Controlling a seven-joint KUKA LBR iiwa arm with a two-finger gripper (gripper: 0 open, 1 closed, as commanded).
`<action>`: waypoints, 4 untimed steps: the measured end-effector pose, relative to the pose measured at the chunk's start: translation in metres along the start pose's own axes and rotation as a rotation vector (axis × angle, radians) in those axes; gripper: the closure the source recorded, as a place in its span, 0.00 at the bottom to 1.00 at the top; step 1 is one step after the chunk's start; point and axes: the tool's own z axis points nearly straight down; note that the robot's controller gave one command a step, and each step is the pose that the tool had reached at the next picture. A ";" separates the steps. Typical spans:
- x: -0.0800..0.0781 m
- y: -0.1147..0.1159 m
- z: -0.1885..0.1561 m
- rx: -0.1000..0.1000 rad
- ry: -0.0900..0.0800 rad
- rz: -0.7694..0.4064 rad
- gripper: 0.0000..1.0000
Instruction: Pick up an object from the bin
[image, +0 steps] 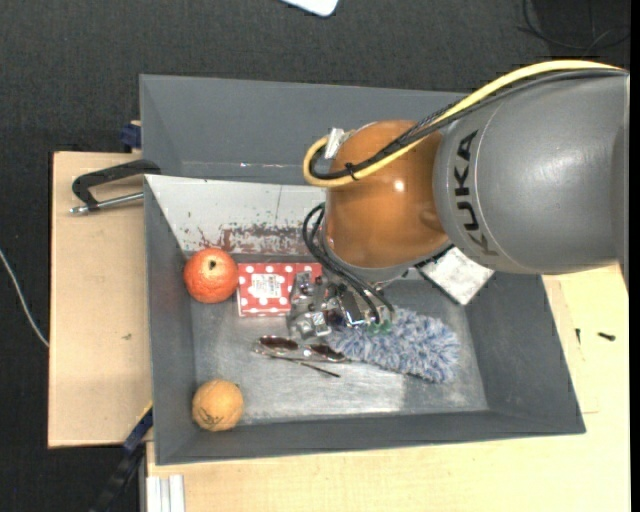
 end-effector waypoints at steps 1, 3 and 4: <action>0.035 -0.021 0.108 0.000 0.015 -0.136 0.00; -0.017 -0.051 0.093 -0.002 0.017 -0.143 0.00; -0.032 -0.058 0.099 -0.003 0.029 -0.298 0.00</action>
Offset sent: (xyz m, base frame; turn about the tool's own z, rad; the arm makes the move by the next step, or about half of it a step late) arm 0.0000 0.0000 0.0000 0.0000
